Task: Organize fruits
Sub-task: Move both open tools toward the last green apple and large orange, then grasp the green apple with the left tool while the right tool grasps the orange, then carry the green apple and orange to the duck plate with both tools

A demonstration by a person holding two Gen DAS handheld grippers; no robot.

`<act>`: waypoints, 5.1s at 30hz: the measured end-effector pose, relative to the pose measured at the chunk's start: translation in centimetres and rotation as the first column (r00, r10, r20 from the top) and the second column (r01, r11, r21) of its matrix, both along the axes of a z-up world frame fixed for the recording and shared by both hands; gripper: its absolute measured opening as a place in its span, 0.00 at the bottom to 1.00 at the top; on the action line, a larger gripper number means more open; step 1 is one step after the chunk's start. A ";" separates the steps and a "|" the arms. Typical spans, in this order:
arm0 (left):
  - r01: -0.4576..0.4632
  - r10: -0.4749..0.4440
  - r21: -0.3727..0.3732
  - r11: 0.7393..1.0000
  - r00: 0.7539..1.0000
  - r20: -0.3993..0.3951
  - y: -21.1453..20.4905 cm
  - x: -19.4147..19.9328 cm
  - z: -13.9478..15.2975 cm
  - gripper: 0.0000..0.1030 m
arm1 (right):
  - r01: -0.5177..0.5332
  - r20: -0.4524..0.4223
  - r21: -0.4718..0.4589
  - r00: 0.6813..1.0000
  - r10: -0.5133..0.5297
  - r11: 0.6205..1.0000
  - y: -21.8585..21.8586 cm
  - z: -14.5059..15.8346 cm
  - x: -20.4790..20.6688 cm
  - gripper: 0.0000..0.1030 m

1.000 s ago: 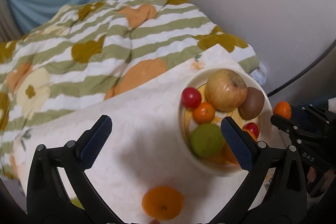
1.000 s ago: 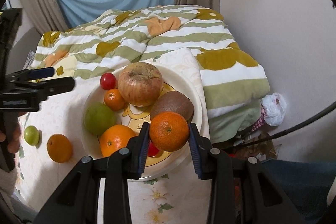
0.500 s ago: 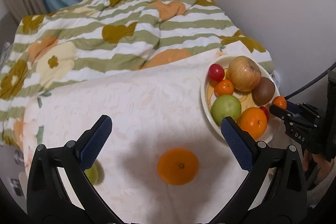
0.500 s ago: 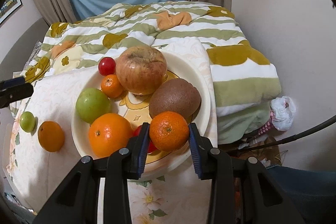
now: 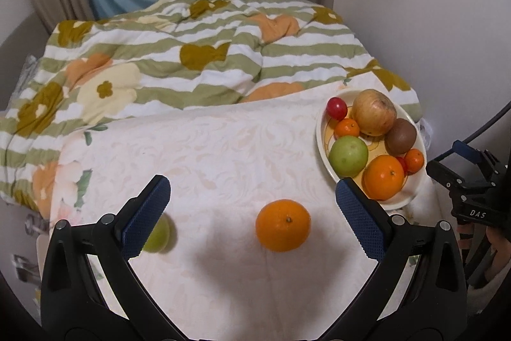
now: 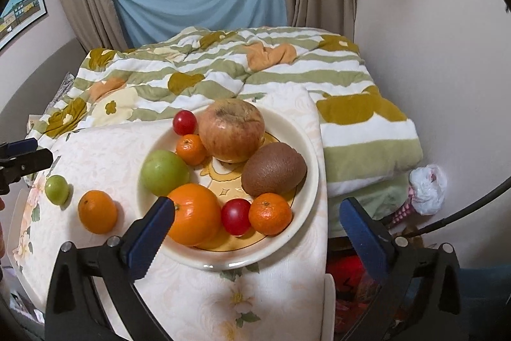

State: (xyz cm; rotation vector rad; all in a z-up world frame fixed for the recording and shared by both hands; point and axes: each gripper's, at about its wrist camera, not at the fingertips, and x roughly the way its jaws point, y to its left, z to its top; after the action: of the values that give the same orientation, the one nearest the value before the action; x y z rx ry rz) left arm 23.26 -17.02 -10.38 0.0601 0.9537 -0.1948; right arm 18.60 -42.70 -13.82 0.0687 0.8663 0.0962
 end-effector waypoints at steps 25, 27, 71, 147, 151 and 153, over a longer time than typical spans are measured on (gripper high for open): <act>-0.183 0.182 0.015 0.983 0.983 0.037 12.8 -7.2 3.0 1.00 | -0.135 -0.034 -0.037 0.990 0.134 0.990 10.7 5.4 -2.2 1.00; -0.150 0.149 0.014 0.989 0.989 0.014 13.9 -6.3 2.1 1.00 | -0.124 -0.051 -0.040 0.991 0.122 0.991 12.3 4.8 -1.9 1.00; 0.316 -0.325 -0.073 0.946 0.915 -0.240 13.8 3.1 -10.7 0.60 | 0.139 -0.242 0.024 0.962 -0.129 0.990 20.1 -6.0 2.7 0.88; 0.272 -0.279 -0.096 0.958 0.957 -0.076 -15.1 6.2 -5.6 0.60 | 0.007 -0.080 0.052 0.997 -0.003 0.999 -4.5 1.7 1.8 0.55; 0.264 -0.268 -0.060 0.963 0.962 -0.060 -15.5 6.1 -5.4 0.72 | 0.005 -0.079 0.053 0.997 -0.001 0.999 -4.8 1.7 1.8 0.55; 0.251 -0.253 -0.036 0.967 0.967 -0.033 -15.4 5.9 -4.9 0.98 | 0.007 -0.079 0.053 0.997 -0.003 0.999 -4.6 1.7 1.8 0.55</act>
State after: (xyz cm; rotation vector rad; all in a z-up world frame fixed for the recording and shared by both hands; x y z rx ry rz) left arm 29.13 -32.39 -15.31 0.1496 0.9792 -0.4474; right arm 20.37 -47.35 -12.16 0.1254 0.9421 0.1130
